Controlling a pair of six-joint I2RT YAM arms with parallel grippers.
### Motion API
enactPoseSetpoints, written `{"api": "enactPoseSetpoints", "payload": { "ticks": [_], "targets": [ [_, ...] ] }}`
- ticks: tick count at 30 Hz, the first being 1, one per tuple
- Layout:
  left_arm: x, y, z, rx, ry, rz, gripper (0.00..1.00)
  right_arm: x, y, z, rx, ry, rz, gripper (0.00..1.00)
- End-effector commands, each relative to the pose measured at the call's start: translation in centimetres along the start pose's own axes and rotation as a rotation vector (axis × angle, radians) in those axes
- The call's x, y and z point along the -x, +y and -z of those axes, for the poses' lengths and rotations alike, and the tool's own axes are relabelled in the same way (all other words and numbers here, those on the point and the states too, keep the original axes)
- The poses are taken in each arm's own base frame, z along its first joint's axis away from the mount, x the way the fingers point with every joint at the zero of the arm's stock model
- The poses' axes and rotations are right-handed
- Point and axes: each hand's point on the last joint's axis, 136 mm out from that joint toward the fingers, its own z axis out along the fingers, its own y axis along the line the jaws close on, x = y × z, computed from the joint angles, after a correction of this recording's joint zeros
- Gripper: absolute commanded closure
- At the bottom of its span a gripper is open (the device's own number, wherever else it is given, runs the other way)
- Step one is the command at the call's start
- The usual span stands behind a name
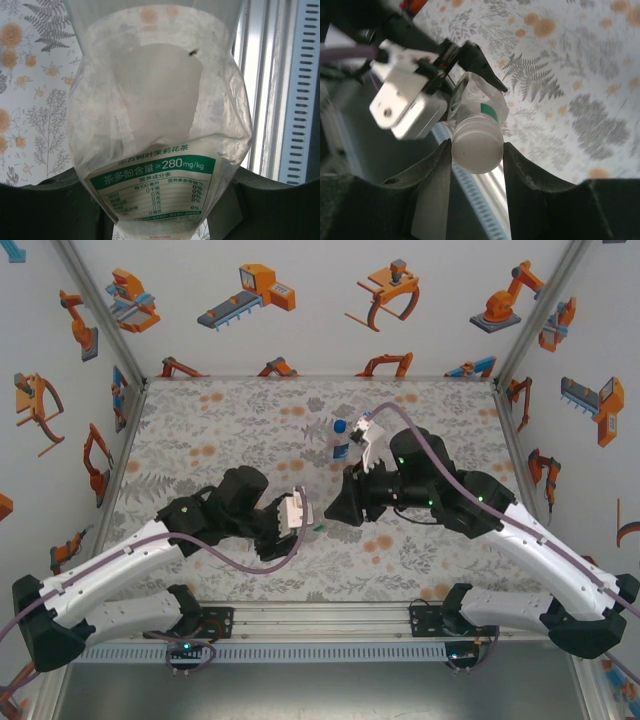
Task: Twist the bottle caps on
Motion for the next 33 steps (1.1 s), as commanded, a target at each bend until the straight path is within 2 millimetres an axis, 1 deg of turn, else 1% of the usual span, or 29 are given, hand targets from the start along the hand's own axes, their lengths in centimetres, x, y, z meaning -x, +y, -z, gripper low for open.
{"api": "enactPoseSetpoints", "payload": {
  "ticks": [1,4,7,8,10,13,14,15,19,21,22,25,28,33],
  "targets": [
    [3.0,0.6,0.6,0.033,-0.126,-0.038,1.00,-0.3,-4.6,0.8,-0.263,-0.056,-0.427,0.92],
    [3.2,1.1,0.6,0.060,-0.133,-0.041,1.00,-0.7,-5.2,0.7,-0.286,-0.072,-0.567,0.93],
    [3.4,1.4,0.6,0.072,-0.143,-0.046,1.00,-0.5,-5.0,0.0,-0.252,-0.094,-0.614,0.93],
    [3.3,1.4,0.5,0.073,-0.144,-0.045,1.00,-0.4,-5.0,-0.1,-0.246,-0.101,-0.616,0.91],
    [3.3,1.3,0.4,0.070,-0.143,-0.046,1.00,0.1,-4.8,-0.1,-0.241,-0.112,-0.604,0.83],
    [3.2,1.1,0.2,0.057,-0.140,-0.044,1.00,1.7,-4.3,0.8,-0.243,-0.141,-0.531,0.61],
    [3.2,1.1,0.3,0.053,-0.140,-0.045,1.00,2.3,-4.1,1.2,-0.244,-0.157,-0.493,0.54],
    [3.1,1.0,0.2,0.047,-0.139,-0.042,1.00,3.1,-3.7,1.6,-0.237,-0.176,-0.450,0.50],
    [3.1,0.4,0.2,0.015,-0.144,-0.037,1.00,5.6,-1.9,3.0,-0.183,-0.235,-0.257,0.45],
    [3.0,0.1,0.2,0.004,-0.144,-0.032,1.00,6.3,-0.8,3.4,-0.145,-0.248,-0.127,0.43],
    [2.9,0.0,0.2,-0.003,-0.142,-0.030,1.00,6.6,0.1,3.6,-0.112,-0.246,-0.041,0.41],
    [2.9,-0.5,0.4,-0.024,-0.146,-0.030,1.00,5.9,2.4,3.6,-0.010,-0.193,0.223,0.36],
    [3.0,-1.0,0.6,-0.054,-0.154,-0.032,1.00,3.9,4.8,3.7,0.127,-0.122,0.481,0.34],
    [3.2,-1.9,0.8,-0.099,-0.166,-0.028,1.00,1.2,7.6,4.4,0.333,-0.068,0.776,0.34]
  ]
}}
